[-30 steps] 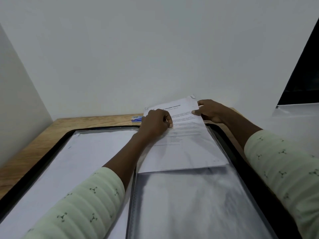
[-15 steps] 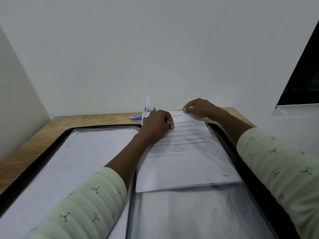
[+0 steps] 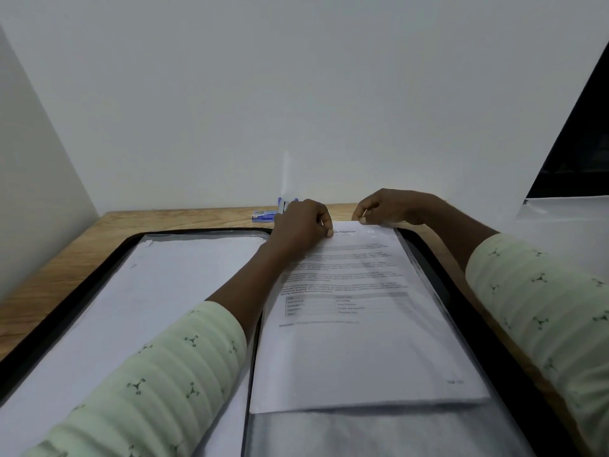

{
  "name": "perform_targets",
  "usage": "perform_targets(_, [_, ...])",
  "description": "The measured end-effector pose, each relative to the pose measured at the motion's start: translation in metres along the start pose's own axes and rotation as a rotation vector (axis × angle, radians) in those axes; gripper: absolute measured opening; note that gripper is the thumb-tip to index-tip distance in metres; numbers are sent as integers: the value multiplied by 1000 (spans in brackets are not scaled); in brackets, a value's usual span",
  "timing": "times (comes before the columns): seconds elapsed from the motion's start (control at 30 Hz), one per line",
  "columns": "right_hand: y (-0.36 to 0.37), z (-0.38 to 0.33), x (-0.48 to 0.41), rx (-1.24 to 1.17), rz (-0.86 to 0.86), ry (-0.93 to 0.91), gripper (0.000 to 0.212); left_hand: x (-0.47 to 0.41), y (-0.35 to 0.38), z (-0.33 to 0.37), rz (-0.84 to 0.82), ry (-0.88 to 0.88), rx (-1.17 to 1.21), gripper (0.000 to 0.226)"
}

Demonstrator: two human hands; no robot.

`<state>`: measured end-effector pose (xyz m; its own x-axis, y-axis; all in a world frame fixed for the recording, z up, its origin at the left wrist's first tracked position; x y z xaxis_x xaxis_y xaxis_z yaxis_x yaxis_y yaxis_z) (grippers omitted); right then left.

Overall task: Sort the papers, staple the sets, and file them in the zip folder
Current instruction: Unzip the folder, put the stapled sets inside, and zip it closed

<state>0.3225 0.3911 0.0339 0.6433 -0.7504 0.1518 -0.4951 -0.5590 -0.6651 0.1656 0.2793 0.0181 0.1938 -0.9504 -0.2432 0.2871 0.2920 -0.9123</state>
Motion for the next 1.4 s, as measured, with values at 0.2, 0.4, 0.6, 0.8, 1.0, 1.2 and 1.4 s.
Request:
perform_targets(0.2, [19, -16, -1, -6, 21, -108, 7, 4, -3, 3, 6, -37, -58, 13])
perform_targets(0.4, [26, -24, 7, 41, -61, -39, 12, 8, -5, 2, -3, -21, -62, 23])
perform_targets(0.6, [24, -25, 18, 25, -21, -44, 23, 11, -1, 6, 39, -22, -72, 17])
perform_targets(0.8, [33, -25, 32, 69, 31, -83, 45, 15, 1, -9, -14, -9, -20, 25])
perform_targets(1.0, [39, -31, 44, 196, 54, -86, 43, 26, -6, -19, 34, -65, -116, 25])
perform_targets(1.2, [42, -29, 51, 159, 58, -73, 37, 27, -6, -19, 27, -114, -137, 20])
perform_targets(1.4, [39, -24, 53, 110, 132, -108, 37, 28, -5, -20, 66, -87, -98, 29])
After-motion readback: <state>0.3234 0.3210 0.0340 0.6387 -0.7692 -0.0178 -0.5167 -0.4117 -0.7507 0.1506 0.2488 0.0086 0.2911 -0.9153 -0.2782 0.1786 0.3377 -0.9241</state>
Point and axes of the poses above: each hand's wrist, its own x-axis away from the middle knuckle, its own y-axis out of the palm, z = x × y, the point moved 4 cm from there along -x, towards the middle knuckle, and after that the axes turned 15 degrees about -x, right-handed, at the moved point
